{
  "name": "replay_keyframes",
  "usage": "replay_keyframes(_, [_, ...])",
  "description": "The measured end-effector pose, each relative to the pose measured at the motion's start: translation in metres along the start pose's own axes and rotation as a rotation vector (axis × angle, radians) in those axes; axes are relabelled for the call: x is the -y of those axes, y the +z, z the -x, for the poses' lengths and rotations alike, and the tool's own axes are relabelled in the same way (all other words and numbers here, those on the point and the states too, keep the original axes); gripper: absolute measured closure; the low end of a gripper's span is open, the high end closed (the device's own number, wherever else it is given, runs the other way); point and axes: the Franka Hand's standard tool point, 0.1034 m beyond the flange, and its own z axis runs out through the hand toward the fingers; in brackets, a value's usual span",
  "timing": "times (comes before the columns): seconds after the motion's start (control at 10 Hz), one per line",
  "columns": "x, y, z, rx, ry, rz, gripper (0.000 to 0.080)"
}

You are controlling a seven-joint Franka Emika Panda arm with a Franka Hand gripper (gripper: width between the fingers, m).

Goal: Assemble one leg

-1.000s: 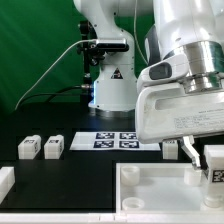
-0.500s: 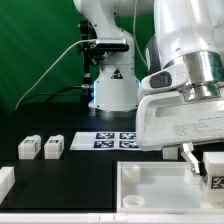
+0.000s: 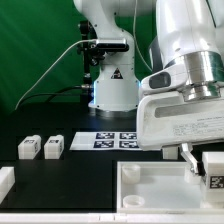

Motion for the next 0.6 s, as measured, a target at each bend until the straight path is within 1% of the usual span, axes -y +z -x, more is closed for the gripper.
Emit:
replay_keyframes(0.1, [0.0002,0.0010,0.0025,0.012,0.000,-0.001,0.0500])
replay_keyframes(0.2, [0.0001,0.0011,0.0026,0.012,0.000,-0.001,0.0298])
replay_keyframes(0.3, [0.0001,0.0012,0.0028,0.012,0.000,-0.001,0.0298])
replay_keyframes(0.4, [0.0001,0.0012,0.0029,0.012,0.000,-0.001,0.0182])
replay_keyframes(0.5, [0.0001,0.0013,0.0029,0.012,0.000,-0.001,0.0159])
replay_keyframes(0.6, [0.0001,0.0013,0.0030,0.012,0.000,-0.001,0.0159])
